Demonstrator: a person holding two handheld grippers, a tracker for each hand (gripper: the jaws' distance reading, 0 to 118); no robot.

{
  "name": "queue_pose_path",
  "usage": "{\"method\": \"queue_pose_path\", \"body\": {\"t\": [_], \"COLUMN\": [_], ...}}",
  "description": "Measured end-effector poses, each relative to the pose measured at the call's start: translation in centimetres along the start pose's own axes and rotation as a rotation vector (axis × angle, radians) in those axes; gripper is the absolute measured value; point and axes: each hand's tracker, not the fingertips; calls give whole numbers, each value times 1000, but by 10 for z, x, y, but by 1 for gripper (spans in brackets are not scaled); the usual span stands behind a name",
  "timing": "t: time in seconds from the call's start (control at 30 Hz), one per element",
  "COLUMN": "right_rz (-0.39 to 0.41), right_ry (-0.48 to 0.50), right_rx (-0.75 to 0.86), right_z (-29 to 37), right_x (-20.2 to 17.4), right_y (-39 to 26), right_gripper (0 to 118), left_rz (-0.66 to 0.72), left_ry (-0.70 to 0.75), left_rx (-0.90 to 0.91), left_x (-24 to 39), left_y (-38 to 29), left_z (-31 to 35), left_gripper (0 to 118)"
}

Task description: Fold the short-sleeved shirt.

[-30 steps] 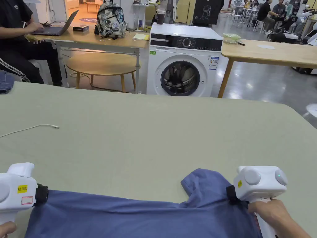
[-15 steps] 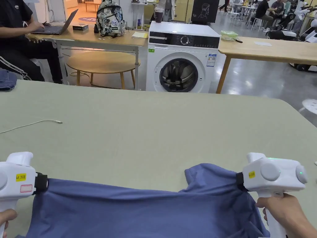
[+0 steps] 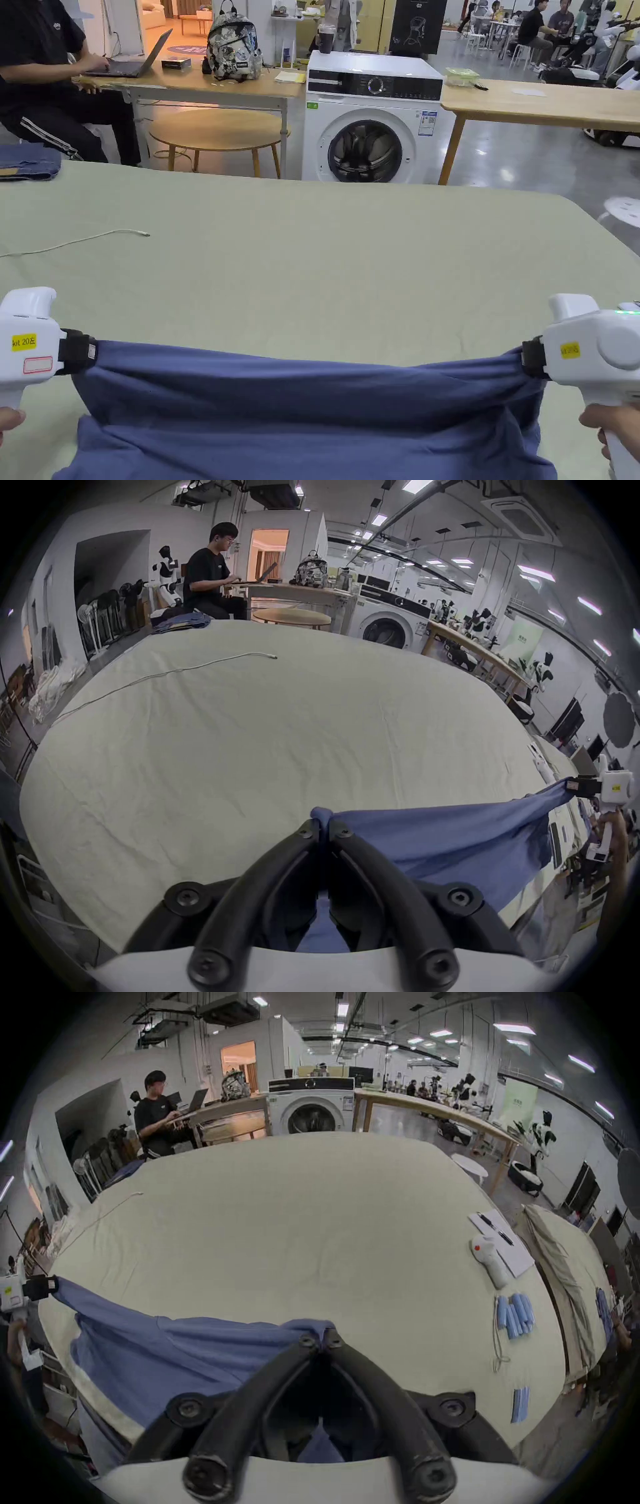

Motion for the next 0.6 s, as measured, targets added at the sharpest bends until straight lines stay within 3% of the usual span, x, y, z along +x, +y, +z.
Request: {"method": "queue_pose_path", "body": {"t": [0.3, 0.6], "right_rz": [41, 100], "right_ry": [-23, -46], "right_rx": [-104, -291], "right_z": [27, -21], "right_x": [-4, 5], "right_y": [-78, -134], "right_gripper": [0, 0], "left_rz": [-79, -75], "left_ry": [13, 45], "left_rx": [-132, -296], "left_x": [-3, -12], "left_y": [-52, -102], "left_z": [17, -5], "left_gripper": [0, 0]}}
